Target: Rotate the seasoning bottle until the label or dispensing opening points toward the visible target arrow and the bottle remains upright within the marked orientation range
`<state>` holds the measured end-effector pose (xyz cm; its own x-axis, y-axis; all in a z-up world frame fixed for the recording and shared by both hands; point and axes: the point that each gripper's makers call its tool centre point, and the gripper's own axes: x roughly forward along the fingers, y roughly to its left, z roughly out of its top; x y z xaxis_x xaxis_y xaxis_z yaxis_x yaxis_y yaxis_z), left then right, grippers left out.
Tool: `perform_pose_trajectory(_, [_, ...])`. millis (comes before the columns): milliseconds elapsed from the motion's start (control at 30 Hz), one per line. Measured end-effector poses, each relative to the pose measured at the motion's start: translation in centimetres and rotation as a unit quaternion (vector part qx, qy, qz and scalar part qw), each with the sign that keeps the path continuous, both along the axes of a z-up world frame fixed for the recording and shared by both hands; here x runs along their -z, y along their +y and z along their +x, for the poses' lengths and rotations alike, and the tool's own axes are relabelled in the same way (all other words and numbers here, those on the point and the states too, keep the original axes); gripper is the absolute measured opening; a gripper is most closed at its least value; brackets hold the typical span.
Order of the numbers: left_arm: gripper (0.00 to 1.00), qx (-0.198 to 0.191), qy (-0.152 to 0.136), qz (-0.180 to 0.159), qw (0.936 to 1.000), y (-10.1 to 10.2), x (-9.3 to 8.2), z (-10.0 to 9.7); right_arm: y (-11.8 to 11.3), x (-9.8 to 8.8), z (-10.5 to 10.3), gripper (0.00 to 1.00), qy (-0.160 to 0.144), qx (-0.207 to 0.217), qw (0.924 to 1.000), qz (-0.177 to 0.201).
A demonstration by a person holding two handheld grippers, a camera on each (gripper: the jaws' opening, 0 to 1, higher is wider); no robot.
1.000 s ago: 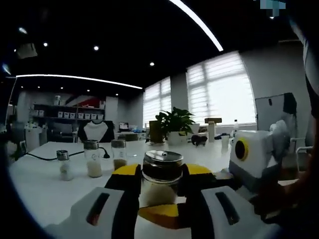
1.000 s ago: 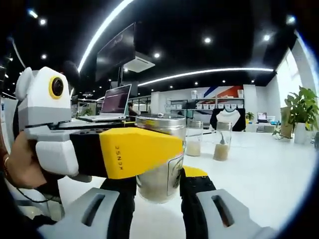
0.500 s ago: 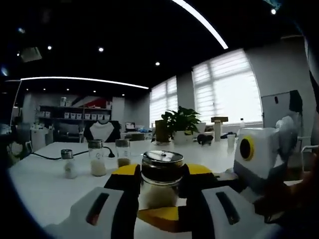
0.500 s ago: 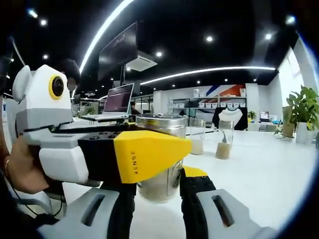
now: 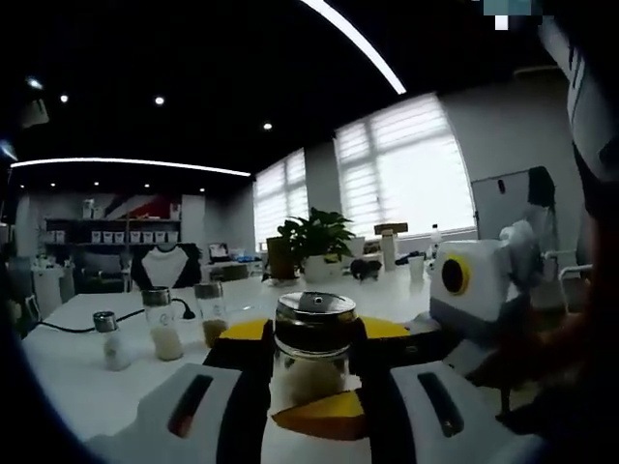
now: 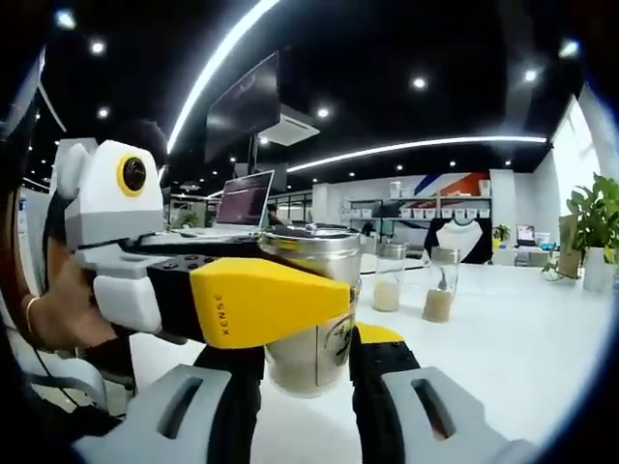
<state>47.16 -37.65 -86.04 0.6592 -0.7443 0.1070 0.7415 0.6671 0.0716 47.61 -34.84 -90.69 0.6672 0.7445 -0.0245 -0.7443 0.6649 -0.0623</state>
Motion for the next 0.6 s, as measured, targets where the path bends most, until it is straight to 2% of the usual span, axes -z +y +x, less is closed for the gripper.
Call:
perform_pose_trajectory(100, [0.35,0.022,0.013,-0.009,0.9996,-0.1,0.2,-0.1,0.0,0.1,-0.1,0.32,-0.001,-0.007,1.0,-0.005])
perform_pose_trajectory(367, [0.35,0.071,0.031,-0.019,0.9968,-0.1,0.1,-0.6,-0.1,0.0,-0.6,0.32,0.006,-0.03,0.9994,0.013])
perform_pose_trajectory(600, [0.35,0.125,0.051,-0.054,0.9893,0.1,-0.5,-1.4,0.3,-0.6,-1.3,0.33,-0.001,-0.055,0.9984,0.015])
